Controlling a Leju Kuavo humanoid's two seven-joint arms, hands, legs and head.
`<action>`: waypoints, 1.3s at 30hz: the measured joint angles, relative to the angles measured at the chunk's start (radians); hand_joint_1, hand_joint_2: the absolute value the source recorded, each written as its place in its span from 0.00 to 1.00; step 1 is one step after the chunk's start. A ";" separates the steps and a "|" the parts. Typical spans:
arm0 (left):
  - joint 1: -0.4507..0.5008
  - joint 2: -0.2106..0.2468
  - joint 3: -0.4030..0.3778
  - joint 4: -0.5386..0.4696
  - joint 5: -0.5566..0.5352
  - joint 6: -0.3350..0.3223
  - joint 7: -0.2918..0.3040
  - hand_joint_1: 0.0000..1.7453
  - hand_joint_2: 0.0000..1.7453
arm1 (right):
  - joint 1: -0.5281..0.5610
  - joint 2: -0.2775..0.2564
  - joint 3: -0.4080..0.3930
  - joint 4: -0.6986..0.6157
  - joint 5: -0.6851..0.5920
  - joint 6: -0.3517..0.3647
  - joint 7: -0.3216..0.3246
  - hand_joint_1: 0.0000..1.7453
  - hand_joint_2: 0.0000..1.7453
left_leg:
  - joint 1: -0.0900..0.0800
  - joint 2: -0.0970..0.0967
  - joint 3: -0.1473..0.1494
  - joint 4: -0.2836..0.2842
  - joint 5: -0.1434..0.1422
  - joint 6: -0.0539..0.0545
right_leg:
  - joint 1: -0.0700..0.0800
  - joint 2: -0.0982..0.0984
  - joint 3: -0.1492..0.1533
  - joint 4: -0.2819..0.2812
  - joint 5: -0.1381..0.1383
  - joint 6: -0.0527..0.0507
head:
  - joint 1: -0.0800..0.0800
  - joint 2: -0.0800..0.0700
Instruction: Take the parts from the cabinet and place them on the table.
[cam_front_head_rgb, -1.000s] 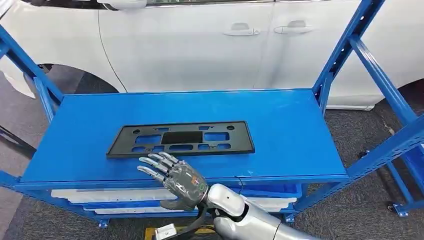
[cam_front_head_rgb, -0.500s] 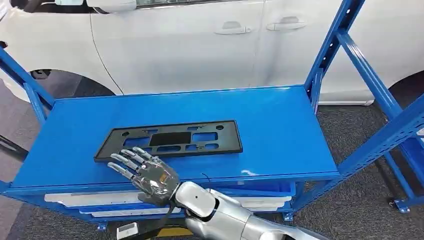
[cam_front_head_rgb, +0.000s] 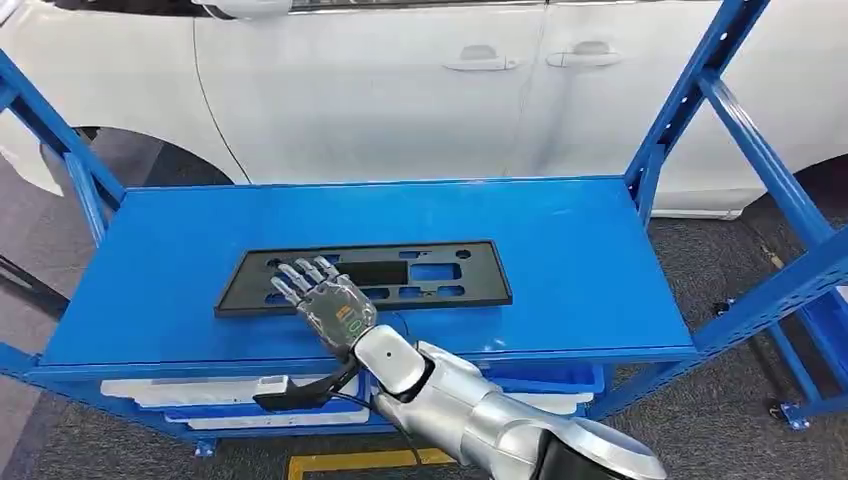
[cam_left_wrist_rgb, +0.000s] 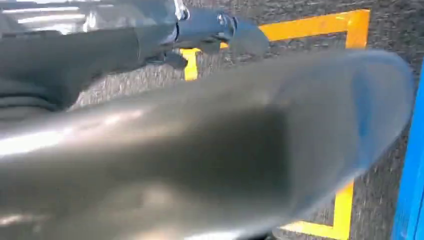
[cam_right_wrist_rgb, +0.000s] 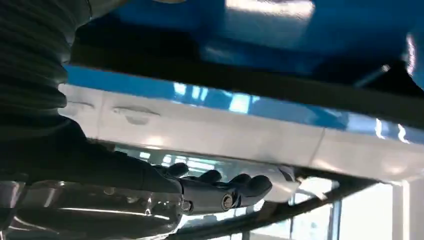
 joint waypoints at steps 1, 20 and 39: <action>-0.003 0.000 -0.003 0.000 0.000 -0.002 0.000 0.00 0.00 | -0.005 0.000 0.003 0.005 -0.001 0.010 0.007 0.00 1.00 | -0.001 -0.001 0.001 0.002 -0.002 -0.002 | 0.002 0.000 0.046 -0.095 0.046 -0.007 | 0.000 0.000; -0.023 0.012 -0.020 0.002 -0.008 -0.008 0.012 0.00 0.00 | -0.042 0.017 0.018 0.153 -0.039 0.068 0.058 0.00 1.00 | 0.007 -0.002 -0.002 -0.001 0.002 -0.040 | 0.003 0.002 0.111 -0.220 0.070 -0.014 | -0.007 0.000; -0.041 0.012 -0.035 0.002 -0.006 -0.012 -0.006 0.00 0.00 | -0.078 0.026 0.012 0.186 -0.082 0.171 0.084 1.00 1.00 | 0.008 -0.002 -0.012 0.021 -0.012 -0.050 | 0.000 -0.003 0.121 -0.222 0.066 -0.034 | -0.008 0.000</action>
